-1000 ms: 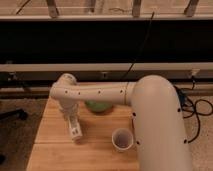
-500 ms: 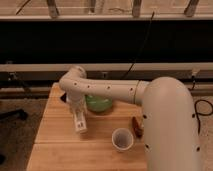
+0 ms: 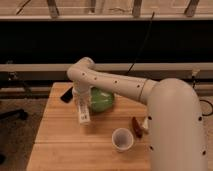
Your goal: Place the bottle in the ceramic bowl
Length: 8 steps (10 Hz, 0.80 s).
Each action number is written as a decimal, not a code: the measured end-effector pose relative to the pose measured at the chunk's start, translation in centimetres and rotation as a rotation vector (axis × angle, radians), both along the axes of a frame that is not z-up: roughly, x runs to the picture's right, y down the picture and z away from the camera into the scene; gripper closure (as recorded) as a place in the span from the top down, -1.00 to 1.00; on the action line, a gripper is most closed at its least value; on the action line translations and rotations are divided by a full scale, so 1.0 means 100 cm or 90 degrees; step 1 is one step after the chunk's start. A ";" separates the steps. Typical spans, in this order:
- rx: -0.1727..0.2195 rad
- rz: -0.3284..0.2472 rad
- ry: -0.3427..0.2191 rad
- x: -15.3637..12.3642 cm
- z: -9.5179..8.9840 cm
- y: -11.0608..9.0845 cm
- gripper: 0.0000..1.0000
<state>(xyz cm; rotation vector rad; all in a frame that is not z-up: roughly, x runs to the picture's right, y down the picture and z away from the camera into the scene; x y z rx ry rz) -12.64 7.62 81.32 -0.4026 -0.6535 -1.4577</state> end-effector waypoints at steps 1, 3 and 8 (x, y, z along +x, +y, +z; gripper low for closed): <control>0.003 0.008 -0.003 0.000 0.000 -0.004 -1.00; 0.007 0.024 -0.002 0.005 0.003 -0.012 -1.00; 0.018 0.050 -0.001 0.025 0.014 -0.032 -1.00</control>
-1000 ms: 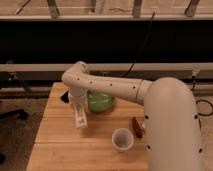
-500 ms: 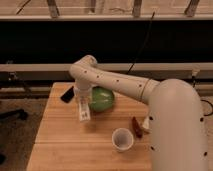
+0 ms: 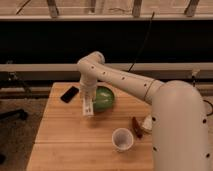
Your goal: Place the bottle in the ceramic bowl
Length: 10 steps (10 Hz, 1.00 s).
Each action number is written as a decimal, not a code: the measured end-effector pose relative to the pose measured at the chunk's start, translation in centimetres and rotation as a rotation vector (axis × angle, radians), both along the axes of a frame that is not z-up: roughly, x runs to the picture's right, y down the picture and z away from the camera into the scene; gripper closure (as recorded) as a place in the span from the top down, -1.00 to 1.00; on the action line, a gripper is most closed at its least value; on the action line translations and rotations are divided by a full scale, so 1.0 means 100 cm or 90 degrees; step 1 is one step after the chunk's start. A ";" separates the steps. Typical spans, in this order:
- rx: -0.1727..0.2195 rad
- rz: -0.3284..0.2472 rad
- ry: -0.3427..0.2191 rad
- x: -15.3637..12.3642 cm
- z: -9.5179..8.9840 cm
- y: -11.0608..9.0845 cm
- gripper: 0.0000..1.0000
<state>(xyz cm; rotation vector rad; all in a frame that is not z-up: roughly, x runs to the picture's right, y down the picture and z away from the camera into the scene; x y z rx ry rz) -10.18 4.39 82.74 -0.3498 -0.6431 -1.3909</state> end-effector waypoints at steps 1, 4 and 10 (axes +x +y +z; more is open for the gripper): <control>0.003 0.004 0.001 0.003 0.001 -0.003 -1.00; 0.011 0.021 0.004 0.014 0.006 -0.010 -1.00; 0.021 0.049 0.010 0.031 0.011 -0.018 -1.00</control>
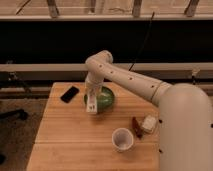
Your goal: Place the bottle in the ceramic bowl
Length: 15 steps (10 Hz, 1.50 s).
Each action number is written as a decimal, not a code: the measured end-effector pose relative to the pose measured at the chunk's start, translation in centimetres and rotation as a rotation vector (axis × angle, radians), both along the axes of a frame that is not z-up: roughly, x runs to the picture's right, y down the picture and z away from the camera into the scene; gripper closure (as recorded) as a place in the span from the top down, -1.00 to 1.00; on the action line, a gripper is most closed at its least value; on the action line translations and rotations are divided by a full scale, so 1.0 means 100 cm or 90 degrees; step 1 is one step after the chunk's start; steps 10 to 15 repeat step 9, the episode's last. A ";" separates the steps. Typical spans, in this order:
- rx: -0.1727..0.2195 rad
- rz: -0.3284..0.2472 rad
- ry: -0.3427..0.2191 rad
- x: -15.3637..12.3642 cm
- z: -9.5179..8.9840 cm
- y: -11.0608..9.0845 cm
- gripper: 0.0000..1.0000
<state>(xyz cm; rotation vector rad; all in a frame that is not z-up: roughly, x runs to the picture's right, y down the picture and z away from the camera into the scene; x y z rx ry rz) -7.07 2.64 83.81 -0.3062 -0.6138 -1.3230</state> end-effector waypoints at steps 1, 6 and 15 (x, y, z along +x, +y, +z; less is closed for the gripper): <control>0.001 0.003 0.000 0.001 0.000 -0.001 -1.00; 0.010 0.030 0.007 0.013 0.004 -0.006 -1.00; 0.014 0.045 0.010 0.017 0.005 -0.007 -1.00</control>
